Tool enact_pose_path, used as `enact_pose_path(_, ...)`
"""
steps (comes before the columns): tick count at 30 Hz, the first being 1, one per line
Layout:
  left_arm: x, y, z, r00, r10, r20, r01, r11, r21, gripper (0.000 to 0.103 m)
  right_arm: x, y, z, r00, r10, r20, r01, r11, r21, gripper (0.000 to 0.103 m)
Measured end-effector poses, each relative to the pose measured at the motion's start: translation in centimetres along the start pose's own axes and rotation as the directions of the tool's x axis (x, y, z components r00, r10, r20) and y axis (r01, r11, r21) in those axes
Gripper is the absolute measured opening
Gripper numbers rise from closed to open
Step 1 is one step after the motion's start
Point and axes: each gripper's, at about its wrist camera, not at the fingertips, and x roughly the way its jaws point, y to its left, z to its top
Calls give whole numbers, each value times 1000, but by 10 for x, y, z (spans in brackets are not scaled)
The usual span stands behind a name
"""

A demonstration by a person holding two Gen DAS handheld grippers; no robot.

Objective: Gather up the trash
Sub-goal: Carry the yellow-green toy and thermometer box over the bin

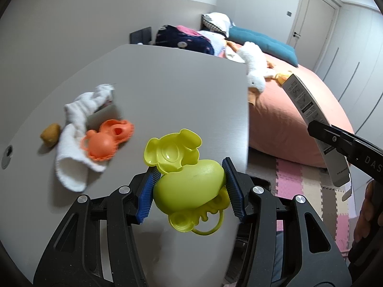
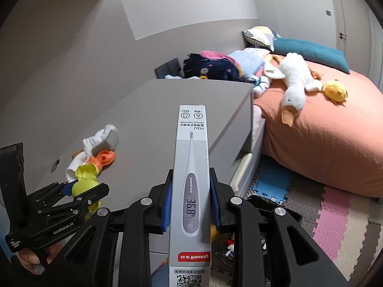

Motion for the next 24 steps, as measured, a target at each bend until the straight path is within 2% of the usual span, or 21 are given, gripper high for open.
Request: enact_pose_path(24, 30, -93, 23, 990, -134, -44, 139, 982, 127, 52, -42, -83, 0, 990, -135, 51, 128, 985, 117, 28)
